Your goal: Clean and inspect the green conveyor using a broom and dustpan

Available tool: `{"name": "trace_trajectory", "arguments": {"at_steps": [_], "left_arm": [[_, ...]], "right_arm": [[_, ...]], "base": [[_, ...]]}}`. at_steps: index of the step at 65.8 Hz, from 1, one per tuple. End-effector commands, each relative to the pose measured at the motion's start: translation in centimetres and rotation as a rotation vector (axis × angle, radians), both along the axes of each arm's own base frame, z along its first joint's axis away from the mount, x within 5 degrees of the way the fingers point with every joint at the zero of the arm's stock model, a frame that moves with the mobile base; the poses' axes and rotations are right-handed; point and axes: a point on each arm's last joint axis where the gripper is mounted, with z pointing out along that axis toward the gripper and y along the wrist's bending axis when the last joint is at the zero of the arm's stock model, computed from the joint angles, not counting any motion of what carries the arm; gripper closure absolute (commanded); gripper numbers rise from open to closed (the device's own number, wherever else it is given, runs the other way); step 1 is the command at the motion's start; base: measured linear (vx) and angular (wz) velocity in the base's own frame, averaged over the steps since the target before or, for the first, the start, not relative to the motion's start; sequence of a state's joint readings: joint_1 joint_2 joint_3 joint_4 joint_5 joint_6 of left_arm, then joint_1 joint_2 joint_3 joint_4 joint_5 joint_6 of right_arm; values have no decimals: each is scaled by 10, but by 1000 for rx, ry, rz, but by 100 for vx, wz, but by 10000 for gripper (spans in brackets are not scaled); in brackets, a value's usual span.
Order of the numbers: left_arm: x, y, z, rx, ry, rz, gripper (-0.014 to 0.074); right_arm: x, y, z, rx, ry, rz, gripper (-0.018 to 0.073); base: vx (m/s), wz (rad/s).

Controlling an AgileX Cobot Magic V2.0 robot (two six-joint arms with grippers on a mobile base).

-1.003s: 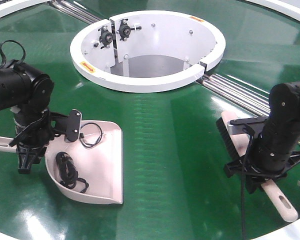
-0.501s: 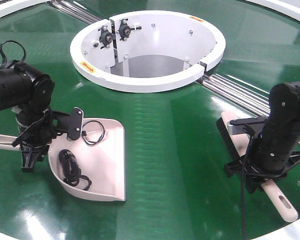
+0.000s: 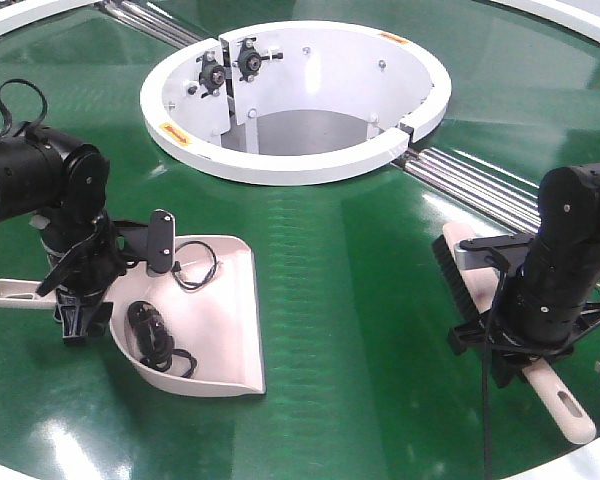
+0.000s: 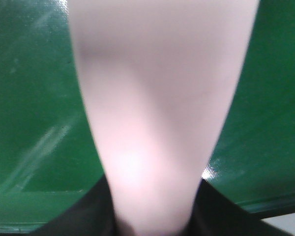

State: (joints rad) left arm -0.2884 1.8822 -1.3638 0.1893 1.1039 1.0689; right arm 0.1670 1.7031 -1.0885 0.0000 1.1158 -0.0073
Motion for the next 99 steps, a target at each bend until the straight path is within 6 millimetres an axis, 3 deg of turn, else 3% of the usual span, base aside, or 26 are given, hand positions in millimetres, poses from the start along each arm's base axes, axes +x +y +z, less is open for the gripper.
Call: {"name": "trace_trajectory", "arguments": {"at_steps": [1, 26, 45, 58, 71, 87, 99], "left_arm": [[-3, -2, 23, -28, -51, 41, 41], [-12, -2, 33, -66, -24, 161, 41], [-30, 1, 77, -128, -133, 163, 41], [-54, 9, 121, -179, -259, 181, 41], [-70, 9, 159, -359, -447, 312, 41], [-78, 0, 173, -609, -450, 610, 41], [-77, -5, 178, -721, -450, 702, 41]], "right_arm": [[0, -2, 18, 11, -63, 3, 564], [0, -2, 18, 11, -63, 3, 564], [0, -2, 18, 11, -63, 3, 564], [0, -2, 18, 11, -63, 3, 564], [0, -2, 18, 11, -63, 3, 564], [0, -2, 18, 11, -63, 3, 564], [0, -2, 18, 11, -63, 3, 564]], "base": [[0, 0], [0, 0], [0, 0], [0, 0], [0, 0], [0, 0], [0, 0]]}}
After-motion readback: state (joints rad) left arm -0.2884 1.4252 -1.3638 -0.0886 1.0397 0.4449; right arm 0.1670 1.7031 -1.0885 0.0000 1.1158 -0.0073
